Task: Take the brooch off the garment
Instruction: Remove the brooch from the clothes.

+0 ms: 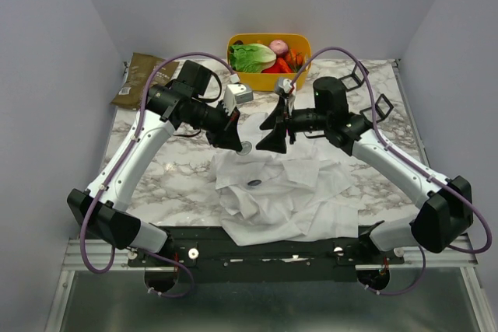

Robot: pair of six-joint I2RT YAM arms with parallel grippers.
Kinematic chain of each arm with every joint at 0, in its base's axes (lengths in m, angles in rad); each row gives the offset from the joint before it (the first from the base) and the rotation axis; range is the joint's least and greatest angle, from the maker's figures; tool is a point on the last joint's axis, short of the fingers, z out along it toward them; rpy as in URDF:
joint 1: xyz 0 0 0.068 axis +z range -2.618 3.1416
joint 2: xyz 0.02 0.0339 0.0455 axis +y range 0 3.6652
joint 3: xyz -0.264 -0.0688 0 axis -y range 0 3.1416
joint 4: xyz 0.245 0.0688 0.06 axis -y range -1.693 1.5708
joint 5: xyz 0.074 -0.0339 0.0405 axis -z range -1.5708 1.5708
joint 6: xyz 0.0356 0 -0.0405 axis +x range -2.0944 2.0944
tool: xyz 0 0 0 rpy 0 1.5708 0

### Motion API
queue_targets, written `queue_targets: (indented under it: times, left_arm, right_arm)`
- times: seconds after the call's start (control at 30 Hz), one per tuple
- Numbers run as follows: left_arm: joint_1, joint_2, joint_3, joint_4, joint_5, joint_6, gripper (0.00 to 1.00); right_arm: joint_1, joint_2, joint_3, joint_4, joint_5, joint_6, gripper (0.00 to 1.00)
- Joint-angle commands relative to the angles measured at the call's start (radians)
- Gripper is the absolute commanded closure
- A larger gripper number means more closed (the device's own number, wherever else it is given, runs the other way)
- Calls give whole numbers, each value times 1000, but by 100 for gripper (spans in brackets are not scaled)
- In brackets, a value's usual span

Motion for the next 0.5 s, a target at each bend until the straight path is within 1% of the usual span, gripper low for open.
queue_targets:
  times: [0.0, 0.23, 0.47]
  left_arm:
    - [6, -16, -4, -18, 45, -4, 100]
    - [6, -2, 4, -33, 75, 8, 100]
    - [6, 0, 12, -49, 104, 22, 100]
  right_arm:
    - [4, 12, -17, 63, -60, 45, 17]
    - [4, 29, -38, 123, -82, 109, 17]
    - [14, 46, -44, 140, -120, 148, 17]
